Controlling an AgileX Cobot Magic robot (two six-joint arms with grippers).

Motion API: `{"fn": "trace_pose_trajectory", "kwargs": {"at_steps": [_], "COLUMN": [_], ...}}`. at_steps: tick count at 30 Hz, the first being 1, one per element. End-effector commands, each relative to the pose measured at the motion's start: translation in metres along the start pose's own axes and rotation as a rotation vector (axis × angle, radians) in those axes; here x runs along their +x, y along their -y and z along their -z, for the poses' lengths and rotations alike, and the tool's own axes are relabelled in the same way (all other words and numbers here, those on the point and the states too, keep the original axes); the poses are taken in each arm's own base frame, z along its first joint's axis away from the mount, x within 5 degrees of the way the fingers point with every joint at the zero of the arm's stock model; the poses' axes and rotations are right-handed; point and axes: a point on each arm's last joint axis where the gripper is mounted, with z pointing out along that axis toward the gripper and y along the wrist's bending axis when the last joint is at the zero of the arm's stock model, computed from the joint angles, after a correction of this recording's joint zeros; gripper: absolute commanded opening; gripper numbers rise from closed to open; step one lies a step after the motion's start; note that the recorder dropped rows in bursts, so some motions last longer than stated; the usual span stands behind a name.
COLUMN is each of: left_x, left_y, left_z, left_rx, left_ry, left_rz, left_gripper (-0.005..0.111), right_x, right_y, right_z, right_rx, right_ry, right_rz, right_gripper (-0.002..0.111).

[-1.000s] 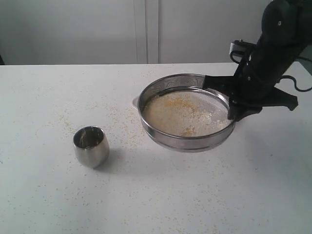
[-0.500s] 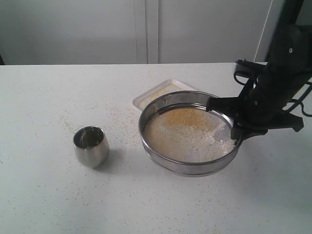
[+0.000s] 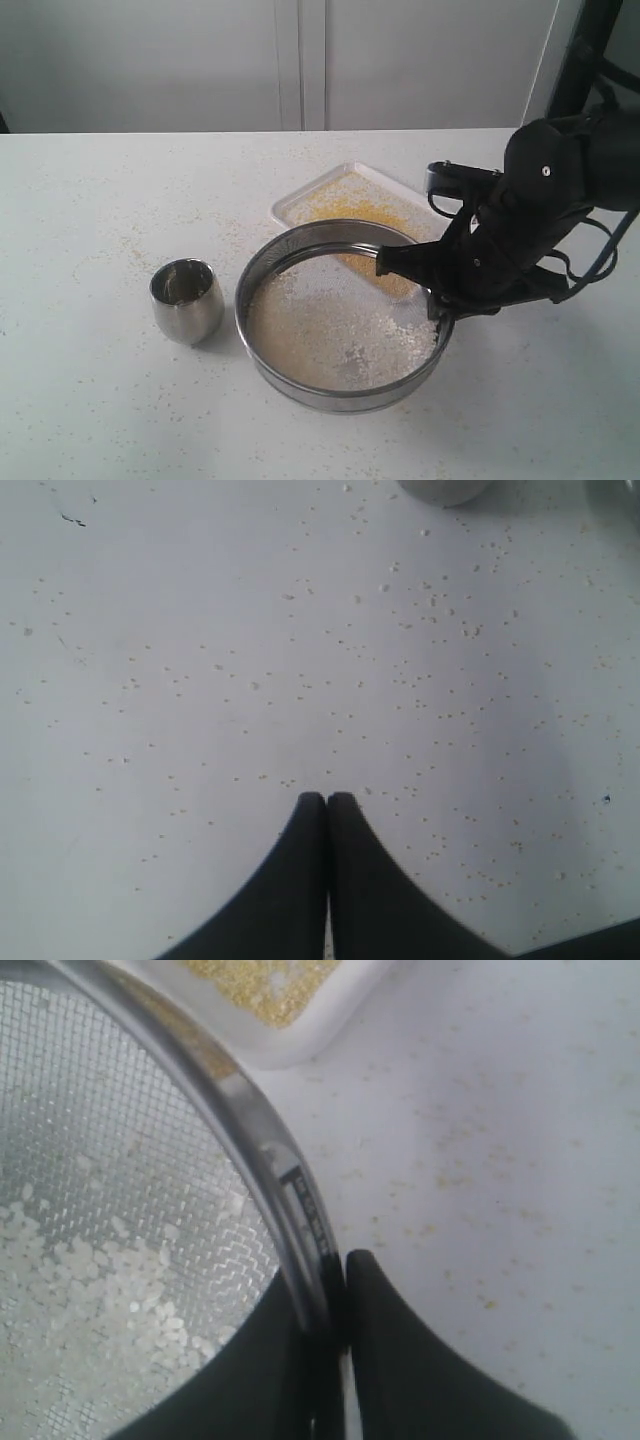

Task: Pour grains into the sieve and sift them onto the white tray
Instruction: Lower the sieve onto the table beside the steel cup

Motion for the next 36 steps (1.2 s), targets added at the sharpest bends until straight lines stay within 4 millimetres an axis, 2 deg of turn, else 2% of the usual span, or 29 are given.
{"fn": "trace_pose_trajectory", "kwargs": {"at_steps": [1, 12, 27, 36], "left_x": [0.003, 0.003, 0.003, 0.003], "left_y": [0.001, 0.001, 0.001, 0.001], "left_z": [0.000, 0.000, 0.000, 0.000], "left_rx": [0.006, 0.006, 0.006, 0.006], "left_ry": [-0.007, -0.007, -0.007, -0.007], "left_rz": [0.001, 0.001, 0.001, 0.001], "left_gripper": [0.000, 0.000, 0.000, 0.000], "right_x": [0.006, 0.018, 0.015, 0.011], "right_y": [-0.012, -0.034, -0.034, -0.036], "right_z": [-0.003, -0.030, -0.066, -0.069], "right_rx": [-0.040, -0.073, -0.074, -0.095], "right_ry": [0.018, -0.005, 0.021, 0.057], "right_rz": [0.006, -0.002, -0.100, -0.124], "right_gripper": [0.000, 0.000, 0.000, 0.000]}}
